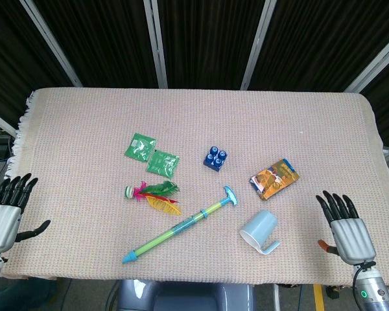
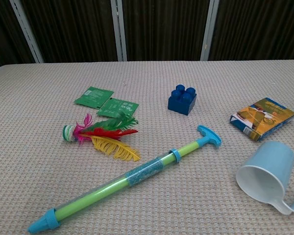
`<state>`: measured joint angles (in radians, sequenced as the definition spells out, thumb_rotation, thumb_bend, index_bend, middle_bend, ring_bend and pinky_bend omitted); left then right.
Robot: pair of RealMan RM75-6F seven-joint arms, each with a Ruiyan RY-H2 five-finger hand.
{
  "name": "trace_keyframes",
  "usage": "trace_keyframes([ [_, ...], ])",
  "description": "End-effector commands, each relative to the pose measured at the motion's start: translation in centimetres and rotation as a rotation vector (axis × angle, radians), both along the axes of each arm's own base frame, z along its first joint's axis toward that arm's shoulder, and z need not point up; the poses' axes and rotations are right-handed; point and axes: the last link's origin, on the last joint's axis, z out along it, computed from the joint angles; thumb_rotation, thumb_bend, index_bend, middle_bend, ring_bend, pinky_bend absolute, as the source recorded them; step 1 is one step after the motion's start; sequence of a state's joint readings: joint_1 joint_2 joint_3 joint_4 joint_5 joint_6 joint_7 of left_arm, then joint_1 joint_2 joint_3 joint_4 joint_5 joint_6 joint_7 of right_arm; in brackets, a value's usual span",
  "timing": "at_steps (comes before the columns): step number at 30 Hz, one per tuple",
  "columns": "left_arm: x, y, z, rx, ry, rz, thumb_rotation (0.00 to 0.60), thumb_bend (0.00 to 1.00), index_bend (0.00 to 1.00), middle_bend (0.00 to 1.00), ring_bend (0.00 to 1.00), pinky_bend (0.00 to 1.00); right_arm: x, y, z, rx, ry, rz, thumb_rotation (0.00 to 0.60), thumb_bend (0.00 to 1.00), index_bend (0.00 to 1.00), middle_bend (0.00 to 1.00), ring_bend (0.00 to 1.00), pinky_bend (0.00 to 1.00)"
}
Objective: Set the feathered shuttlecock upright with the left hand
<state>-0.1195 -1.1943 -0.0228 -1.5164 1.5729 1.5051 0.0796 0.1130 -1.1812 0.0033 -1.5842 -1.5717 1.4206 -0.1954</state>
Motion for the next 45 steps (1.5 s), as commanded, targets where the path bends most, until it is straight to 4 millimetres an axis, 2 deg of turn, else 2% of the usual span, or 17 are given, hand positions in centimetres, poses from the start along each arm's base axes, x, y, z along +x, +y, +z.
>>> trace_keyframes([
  [1, 0.0, 0.0, 0.0, -0.001, 0.0, 0.002, 0.481, 0.19, 0.0, 0.0, 0.0, 0.0, 0.0, 0.1, 0.0, -0.001, 0.004, 0.0, 0.6, 0.0, 0.0, 0.0, 0.0, 0.0],
  [9, 0.1, 0.2, -0.7, -0.032, 0.001, -0.001, 0.479, 0.19, 0.02, 0.0, 0.0, 0.0, 0.1, 0.3, 0.3, -0.002, -0.006, 0.0, 0.6, 0.0, 0.0, 0.0, 0.0, 0.0],
  [13, 0.9, 0.7, -1.9, -0.043, -0.02, -0.079, 0.48, 0.2, 0.17, 0.0, 0.0, 0.0, 0.2, 0.6, 0.6, -0.002, -0.027, 0.009, 0.6, 0.0, 0.0, 0.0, 0.0, 0.0],
  [15, 1.4, 1.2, -2.9, -0.059, -0.036, -0.11, 0.478, 0.23, 0.21, 0.0, 0.0, 0.0, 0.1, 0.6, 0.6, 0.001, -0.035, 0.009, 0.6, 0.0, 0.0, 0.0, 0.0, 0.0],
  [18, 2.8, 2.6, -4.6, -0.081, -0.093, -0.179, 0.479, 0.3, 0.31, 0.0, 0.0, 0.0, 0.1, 0.3, 0.6, 0.002, -0.047, 0.013, 0.6, 0.0, 0.0, 0.0, 0.0, 0.0],
  [20, 3.7, 3.5, -6.0, -0.105, -0.102, -0.22, 0.481, 0.31, 0.34, 0.0, 0.0, 0.0, 0.1, 0.1, 0.6, 0.01, -0.049, 0.013, 0.6, 0.0, 0.0, 0.0, 0.0, 0.0],
  [27, 7.7, 7.2, -11.3, -0.174, -0.141, -0.308, 0.481, 0.31, 0.36, 0.0, 0.0, 0.0, -0.2, -0.2, 1.1, 0.021, -0.085, 0.003, 0.6, 0.0, 0.0, 0.0, 0.0, 0.0],
  [34, 11.3, 9.8, -16.5, -0.28, -0.13, -0.337, 0.478, 0.31, 0.37, 0.0, 0.0, 0.0, -0.5, -0.4, 1.5, 0.022, -0.104, -0.005, 0.6, 0.0, 0.0, 0.0, 0.0, 0.0],
  [40, 13.8, 11.0, -20.2, -0.344, -0.121, -0.355, 0.483, 0.31, 0.37, 0.0, 0.0, 0.0, -0.8, -0.9, 1.8, 0.024, -0.114, -0.02, 0.6, 0.0, 0.0, 0.0, 0.0, 0.0],
  [45, 15.3, 11.7, -22.5, -0.379, -0.133, -0.368, 0.479, 0.31, 0.37, 0.0, 0.0, 0.0, -1.0, -1.0, 1.9, 0.026, -0.126, -0.029, 0.6, 0.0, 0.0, 0.0, 0.0, 0.0],
])
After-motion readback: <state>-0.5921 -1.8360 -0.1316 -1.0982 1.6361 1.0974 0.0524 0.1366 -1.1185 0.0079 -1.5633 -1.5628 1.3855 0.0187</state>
